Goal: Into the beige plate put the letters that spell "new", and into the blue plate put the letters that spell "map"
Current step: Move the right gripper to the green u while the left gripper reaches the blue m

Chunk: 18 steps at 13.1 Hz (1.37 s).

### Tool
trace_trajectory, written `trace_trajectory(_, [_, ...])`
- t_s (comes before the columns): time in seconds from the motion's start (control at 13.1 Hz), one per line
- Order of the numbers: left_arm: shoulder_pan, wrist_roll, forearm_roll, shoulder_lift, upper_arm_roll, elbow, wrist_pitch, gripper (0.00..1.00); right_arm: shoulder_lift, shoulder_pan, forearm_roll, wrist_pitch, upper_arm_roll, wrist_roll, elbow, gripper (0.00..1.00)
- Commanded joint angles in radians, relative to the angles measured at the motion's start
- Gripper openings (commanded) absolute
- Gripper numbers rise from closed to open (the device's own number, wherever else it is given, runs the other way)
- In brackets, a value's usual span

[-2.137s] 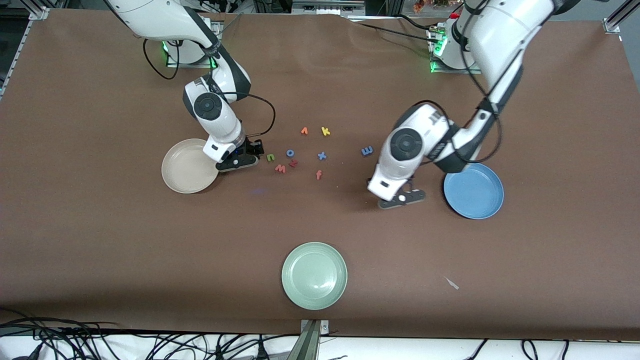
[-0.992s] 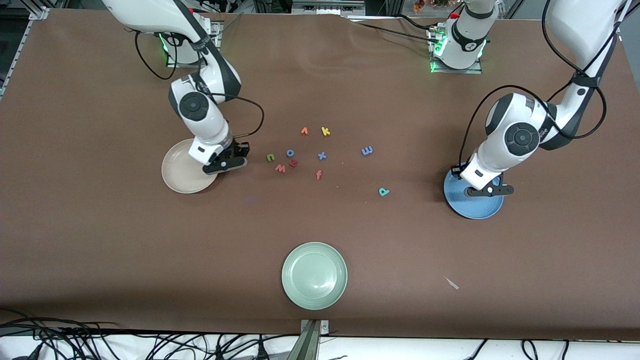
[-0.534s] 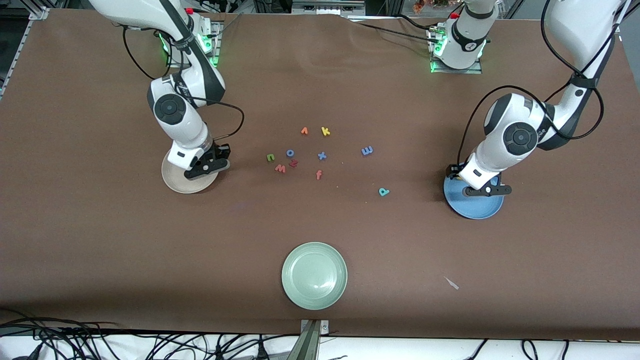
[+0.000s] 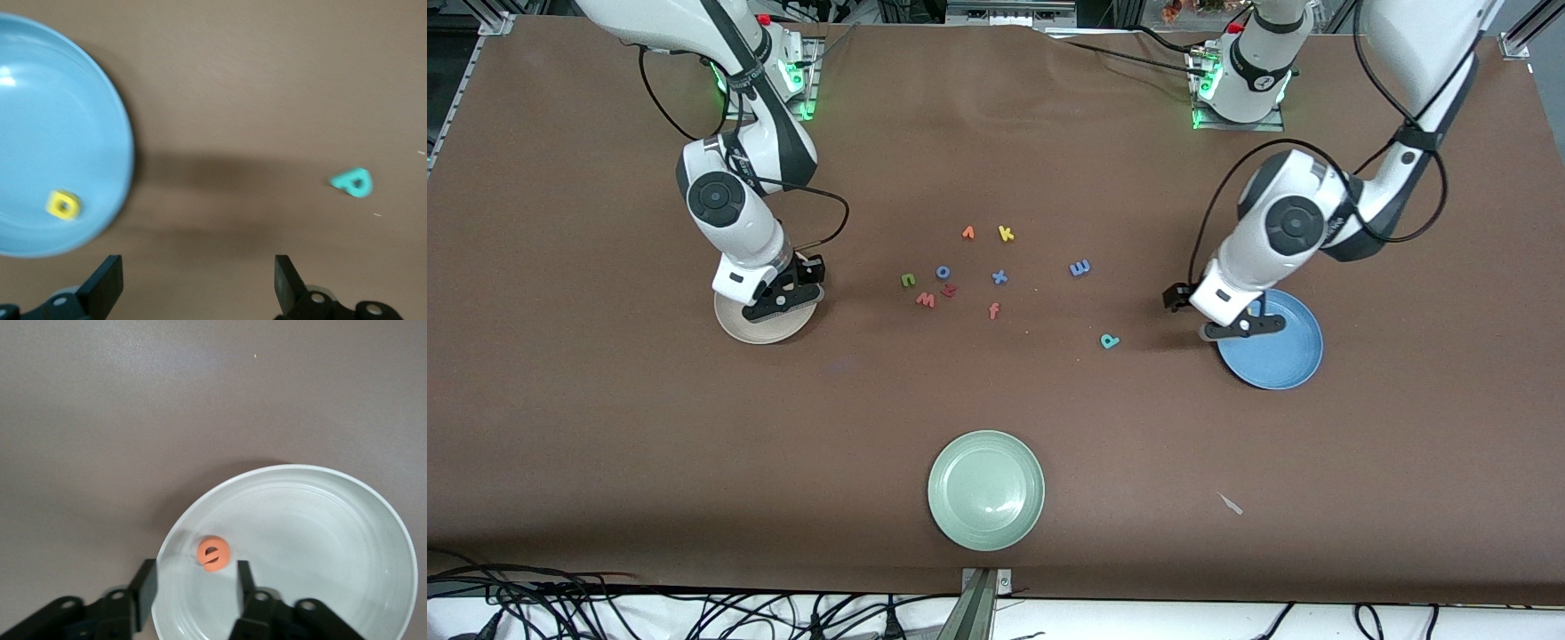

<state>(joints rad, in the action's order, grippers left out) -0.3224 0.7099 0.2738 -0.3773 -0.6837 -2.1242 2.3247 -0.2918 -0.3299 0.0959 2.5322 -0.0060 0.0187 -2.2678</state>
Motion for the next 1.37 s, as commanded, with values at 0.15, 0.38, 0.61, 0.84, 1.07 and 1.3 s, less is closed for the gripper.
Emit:
trace_trajectory(0.15, [0.149, 0.274, -0.019, -0.046, 0.000, -0.003, 0.111, 1.00, 0.016, 0.002, 0.005, -0.010, 0.055, 0.198, -0.003, 0.72])
trace_trajectory(0.38, [0.226, 0.416, -0.007, -0.087, 0.003, -0.005, 0.149, 1.00, -0.004, 0.000, 0.007, -0.004, 0.167, 0.442, 0.005, 0.72])
trace_trajectory(0.61, [0.282, 0.482, -0.005, -0.112, 0.009, -0.008, 0.174, 1.00, -0.049, -0.007, 0.010, 0.016, 0.256, 0.637, 0.048, 0.72])
trace_trajectory(0.84, [0.313, 0.583, 0.109, -0.172, 0.012, -0.002, 0.174, 1.00, -0.105, -0.034, 0.051, 0.098, 0.277, 0.699, 0.056, 0.72])
trace_trajectory(1.07, [0.325, 0.695, 0.244, -0.232, 0.012, 0.007, 0.179, 0.98, -0.138, -0.047, 0.152, 0.111, 0.277, 0.773, 0.056, 0.72])
trace_trajectory(1.3, [0.325, 0.724, 0.257, -0.236, 0.012, 0.006, 0.179, 0.91, -0.167, -0.049, 0.225, 0.155, 0.277, 0.820, 0.056, 0.71])
